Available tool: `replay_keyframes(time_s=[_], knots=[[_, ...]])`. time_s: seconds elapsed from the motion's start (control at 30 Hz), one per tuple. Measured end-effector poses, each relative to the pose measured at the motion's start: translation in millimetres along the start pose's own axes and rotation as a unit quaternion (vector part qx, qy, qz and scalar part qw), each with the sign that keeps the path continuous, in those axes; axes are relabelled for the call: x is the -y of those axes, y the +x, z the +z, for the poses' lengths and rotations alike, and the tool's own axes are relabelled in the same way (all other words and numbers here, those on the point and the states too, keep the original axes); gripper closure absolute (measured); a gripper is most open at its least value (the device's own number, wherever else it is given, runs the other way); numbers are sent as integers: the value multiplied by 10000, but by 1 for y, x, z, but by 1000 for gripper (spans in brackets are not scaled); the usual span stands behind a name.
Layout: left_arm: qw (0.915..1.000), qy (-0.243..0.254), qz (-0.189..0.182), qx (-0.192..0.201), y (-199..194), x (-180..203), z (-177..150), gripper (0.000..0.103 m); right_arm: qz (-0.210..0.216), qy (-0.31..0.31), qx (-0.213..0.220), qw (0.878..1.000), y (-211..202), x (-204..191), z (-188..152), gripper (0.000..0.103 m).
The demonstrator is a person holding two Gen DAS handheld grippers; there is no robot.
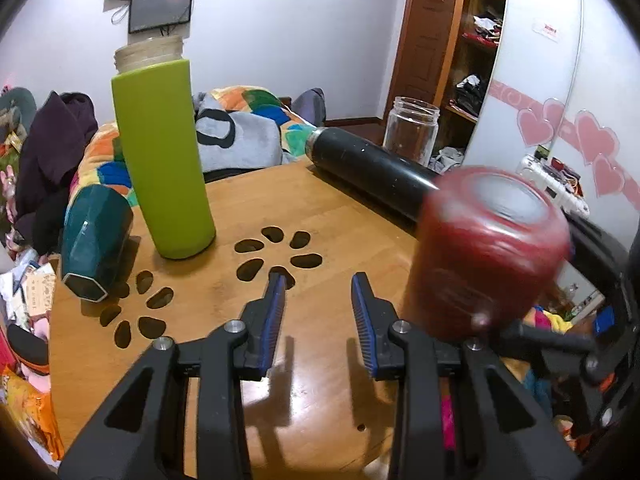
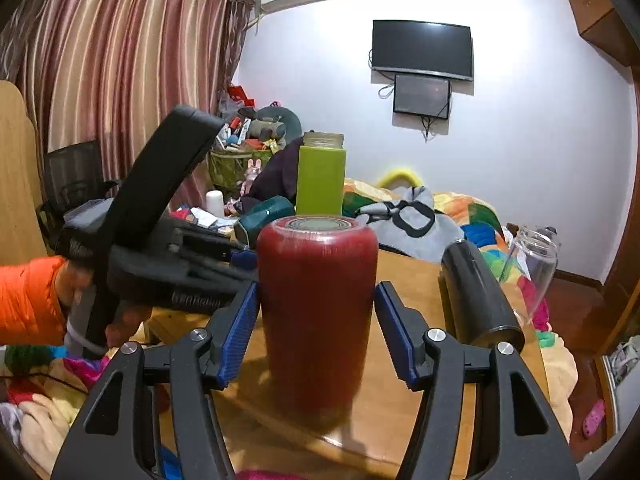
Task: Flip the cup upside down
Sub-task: 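Open the left gripper while the right gripper holds the red cup, then rotate the cup bottom-up with the right gripper and lower it onto the table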
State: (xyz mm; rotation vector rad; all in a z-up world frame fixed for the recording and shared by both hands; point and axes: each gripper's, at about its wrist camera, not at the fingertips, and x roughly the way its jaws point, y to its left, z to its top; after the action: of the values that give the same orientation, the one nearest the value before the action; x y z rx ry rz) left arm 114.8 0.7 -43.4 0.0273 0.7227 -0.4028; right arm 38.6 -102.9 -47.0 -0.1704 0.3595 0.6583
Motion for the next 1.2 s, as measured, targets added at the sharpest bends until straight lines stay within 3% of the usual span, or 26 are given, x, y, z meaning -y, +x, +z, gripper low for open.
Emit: replay_keyframes(time_s=[0.2,0.33,0.4,0.47,0.57,0.73,0.93,1.03,1.2], knots=[[9999,-164,38,-13,-1,-7,-4,70,63,155,-218,9996,14,2,-4,50],[9994,-313,-137,2,-1,-12,-3,70,334,393,-336,9981,21,8,-9,66],[9994,-250,-219,43,-2,-7,-1,71,317,313,-405,9982,25,4,-8,66],[9999,-35,84,101,-3,0,2,70,241,203,-539,9980,31,2,-8,65],[9997,-237,-59,60,-3,-7,1,70,316,345,-696,9965,31,10,-9,65],[9990,-432,95,-34,-4,-23,-6,70,491,623,-1216,9894,38,31,0,64],[9978,-523,80,-391,-1,-29,-23,70,1061,1104,-2175,9640,73,44,14,58],[9978,-489,17,-442,-1,-26,-32,70,1030,1047,-2514,9567,90,37,16,43],[9989,-304,141,-330,-8,-19,-38,70,1015,875,-3023,9437,113,19,17,35]])
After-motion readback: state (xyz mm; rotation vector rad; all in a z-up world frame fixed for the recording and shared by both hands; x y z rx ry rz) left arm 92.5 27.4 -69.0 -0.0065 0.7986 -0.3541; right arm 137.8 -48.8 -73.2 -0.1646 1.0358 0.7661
